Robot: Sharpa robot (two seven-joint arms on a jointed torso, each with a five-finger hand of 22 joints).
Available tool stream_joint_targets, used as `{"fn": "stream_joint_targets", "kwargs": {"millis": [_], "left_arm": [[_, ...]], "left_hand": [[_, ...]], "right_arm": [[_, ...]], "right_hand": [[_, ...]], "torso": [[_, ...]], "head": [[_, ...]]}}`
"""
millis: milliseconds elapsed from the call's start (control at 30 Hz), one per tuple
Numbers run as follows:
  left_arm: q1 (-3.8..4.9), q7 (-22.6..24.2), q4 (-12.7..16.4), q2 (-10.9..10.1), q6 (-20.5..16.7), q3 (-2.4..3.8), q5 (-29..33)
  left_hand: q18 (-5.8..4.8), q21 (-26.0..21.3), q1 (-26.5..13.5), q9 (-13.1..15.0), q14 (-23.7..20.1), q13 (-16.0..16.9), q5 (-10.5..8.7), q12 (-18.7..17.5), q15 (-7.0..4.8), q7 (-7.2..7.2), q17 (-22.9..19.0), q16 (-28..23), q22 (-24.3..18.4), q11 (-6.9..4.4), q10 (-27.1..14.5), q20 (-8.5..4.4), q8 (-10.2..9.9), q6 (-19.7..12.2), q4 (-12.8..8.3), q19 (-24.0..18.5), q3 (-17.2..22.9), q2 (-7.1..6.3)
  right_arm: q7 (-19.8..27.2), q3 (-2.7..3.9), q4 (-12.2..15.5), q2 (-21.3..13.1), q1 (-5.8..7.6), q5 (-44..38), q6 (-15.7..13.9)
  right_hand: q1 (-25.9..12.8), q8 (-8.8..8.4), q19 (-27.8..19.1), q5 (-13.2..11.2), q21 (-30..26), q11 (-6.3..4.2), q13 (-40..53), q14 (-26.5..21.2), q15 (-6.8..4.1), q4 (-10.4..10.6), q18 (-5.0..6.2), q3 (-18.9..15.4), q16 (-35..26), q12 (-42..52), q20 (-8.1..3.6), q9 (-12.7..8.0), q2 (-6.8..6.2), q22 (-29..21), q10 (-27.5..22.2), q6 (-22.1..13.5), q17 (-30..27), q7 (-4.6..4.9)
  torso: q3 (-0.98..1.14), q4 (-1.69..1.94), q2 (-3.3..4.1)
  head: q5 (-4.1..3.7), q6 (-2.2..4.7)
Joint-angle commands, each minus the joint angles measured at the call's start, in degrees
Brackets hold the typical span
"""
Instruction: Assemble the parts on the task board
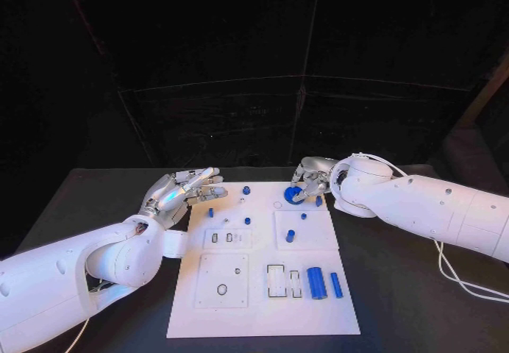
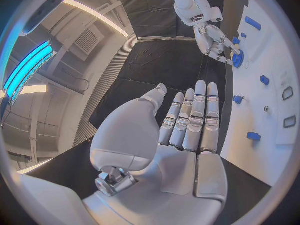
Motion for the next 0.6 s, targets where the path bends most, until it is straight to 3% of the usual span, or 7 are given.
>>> {"fn": "stream_joint_targets", "kwargs": {"millis": [33, 233, 600], "left_arm": [[0.06, 0.26, -0.01, 0.08, 0.91, 0.03, -0.03], [0.06, 0.21, -0.15, 0.12, 0.90, 0.02, -0.03], [0.04, 0.11, -0.36, 0.19, 0.91, 0.02, -0.03]], "left_hand": [[0.43, -0.39, 0.22, -0.02, 0.24, -0.05, 0.23, -0.25, 0.33, 0.77, 0.05, -0.21, -0.09, 0.21, 0.00, 0.11, -0.36, -0.05, -0.21, 0.35, -0.04, 0.13], [0.43, -0.39, 0.22, -0.02, 0.24, -0.05, 0.23, -0.25, 0.33, 0.77, 0.05, -0.21, -0.09, 0.21, 0.00, 0.11, -0.36, -0.05, -0.21, 0.35, -0.04, 0.13], [0.43, -0.41, 0.25, -0.02, 0.26, -0.05, 0.23, -0.27, 0.33, 0.77, 0.06, -0.24, -0.11, 0.21, 0.01, 0.10, -0.37, -0.04, -0.28, 0.38, 0.05, 0.19]], "right_arm": [[0.06, 0.00, -0.19, 0.09, 0.07, -1.92, 0.69], [0.15, 0.00, -0.32, 0.17, 0.06, -3.64, 0.53], [0.85, 0.00, -0.03, 0.08, 0.06, -4.14, 1.63]], "right_hand": [[0.69, 0.36, 0.13, -0.45, 0.40, 0.05, 1.99, 4.01, 0.34, -0.64, -1.08, 0.30, 0.37, 0.19, 0.32, -0.09, 0.17, 0.11, 0.12, 0.31, 4.07, 0.04], [2.90, 0.66, 0.10, -1.79, 0.67, 0.13, 2.28, 4.00, 0.38, -2.95, -1.13, 2.82, 0.38, 0.25, 0.38, -0.21, 1.20, 0.42, 0.12, 0.51, 4.17, 0.19], [3.18, 0.63, 0.08, -1.98, 0.84, 0.23, 2.26, 4.01, 0.49, -4.10, -1.16, 4.04, 0.41, 0.18, 0.47, -0.31, 0.88, 0.64, 0.04, 0.36, 4.29, 0.31]], "torso": [[-0.02, 0.09, 0.01], [0.05, 0.05, 0.02], [0.05, 0.00, 0.02]], "head": [[-0.06, -0.01], [0.16, -0.26], [0.14, -0.33]]}}
